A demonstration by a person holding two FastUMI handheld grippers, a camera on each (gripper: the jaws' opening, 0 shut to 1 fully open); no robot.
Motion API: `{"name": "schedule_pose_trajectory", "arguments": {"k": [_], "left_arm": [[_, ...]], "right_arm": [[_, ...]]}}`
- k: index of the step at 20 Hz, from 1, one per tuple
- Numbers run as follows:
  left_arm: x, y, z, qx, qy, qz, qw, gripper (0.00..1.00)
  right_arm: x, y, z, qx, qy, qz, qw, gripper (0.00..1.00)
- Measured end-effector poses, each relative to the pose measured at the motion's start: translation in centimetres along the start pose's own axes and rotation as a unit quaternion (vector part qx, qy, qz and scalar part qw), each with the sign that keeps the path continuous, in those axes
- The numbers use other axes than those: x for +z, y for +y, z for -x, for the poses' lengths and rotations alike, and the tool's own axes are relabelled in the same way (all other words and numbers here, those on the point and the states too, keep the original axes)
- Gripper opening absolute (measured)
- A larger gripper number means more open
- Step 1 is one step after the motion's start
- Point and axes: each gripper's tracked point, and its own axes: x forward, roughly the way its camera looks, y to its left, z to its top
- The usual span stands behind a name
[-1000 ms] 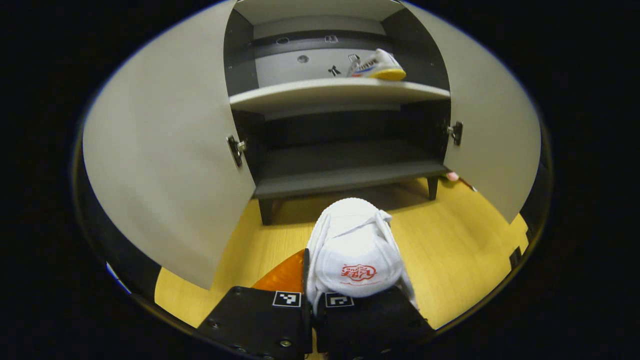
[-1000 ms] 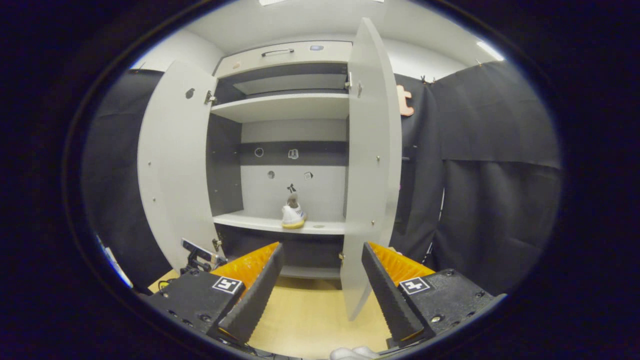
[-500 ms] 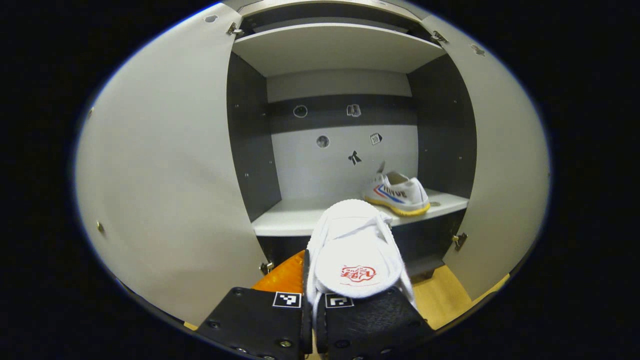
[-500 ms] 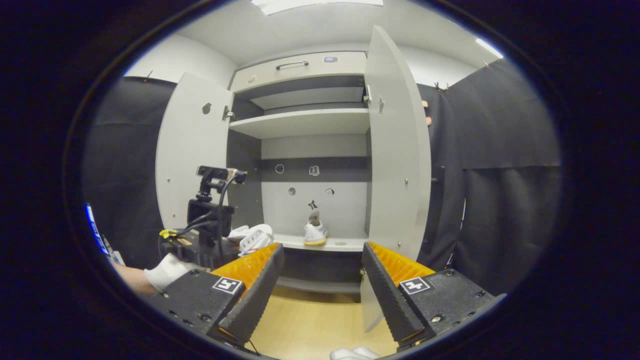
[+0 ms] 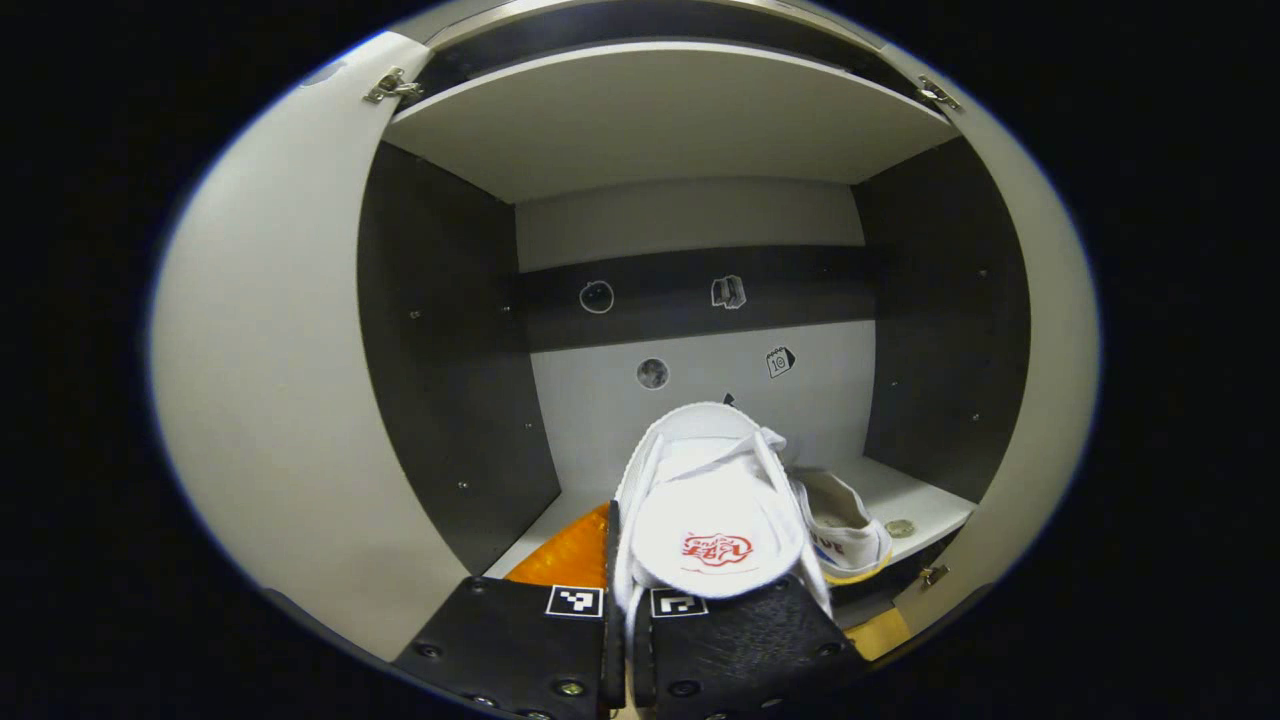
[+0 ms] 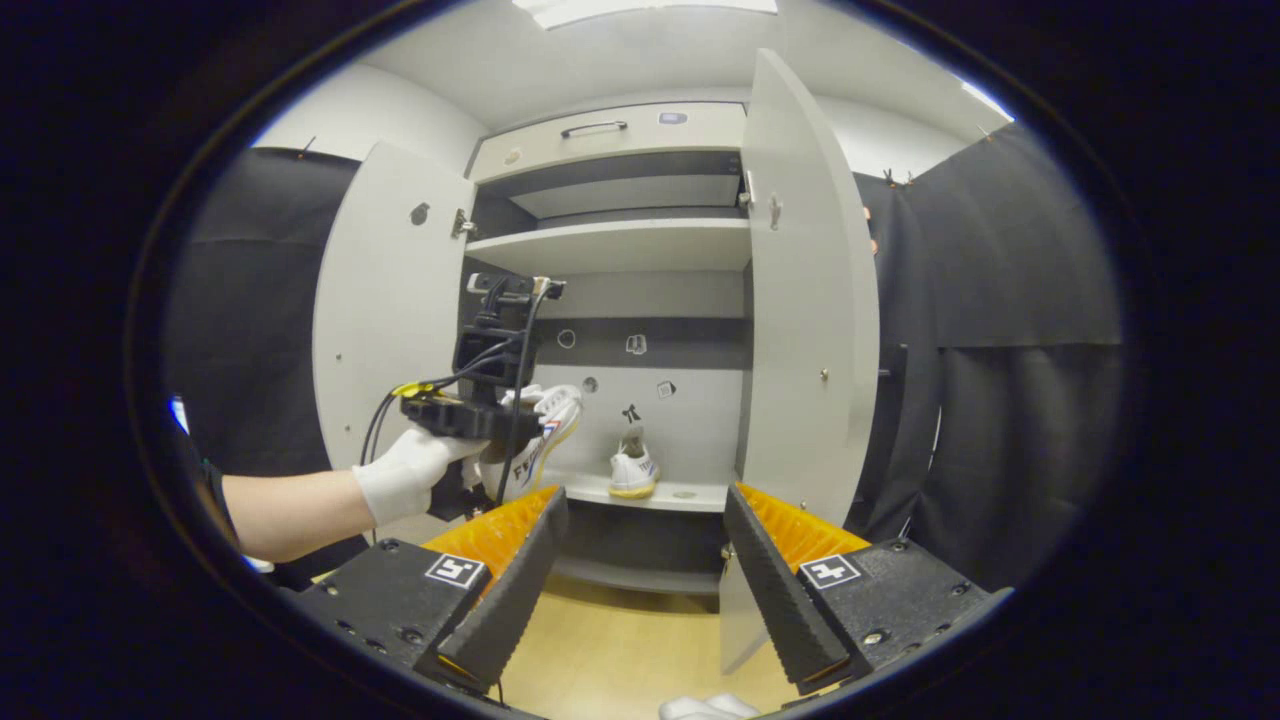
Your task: Grab one shoe with the right hand and put it into the shoe cabinet, grab the other shoe with the left hand and put it into the shoe cabinet; then close the right door with the right hand and the left door with the left hand.
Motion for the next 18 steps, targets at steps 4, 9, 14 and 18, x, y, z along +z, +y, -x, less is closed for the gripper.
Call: {"name": "schedule_pose_trajectory", "arguments": {"k": [4, 9, 14, 18], "left_arm": [[-0.5, 0.3, 0.0, 0.013, 0.015, -0.014, 1.0, 0.13], [-2.1, 0.1, 0.0, 0.015, 0.074, -0.024, 0.997, 0.13], [-3.8, 0.3, -3.2, 0.025, 0.107, -0.032, 0.993, 0.22], [-4.7, -0.1, -3.0, 0.008, 0.128, -0.033, 0.991, 0.42]], "right_arm": [[0.1, -0.9, -0.3, -0.005, 0.005, 0.0, 1.0, 0.99], [0.3, -1.2, -0.1, -0.007, 0.005, 0.009, 1.0, 1.0], [-0.3, -2.0, -0.3, -0.016, 0.015, 0.002, 1.0, 0.99], [-0.8, -2.1, -0.6, -0.018, 0.023, -0.004, 1.0, 0.99]]}}
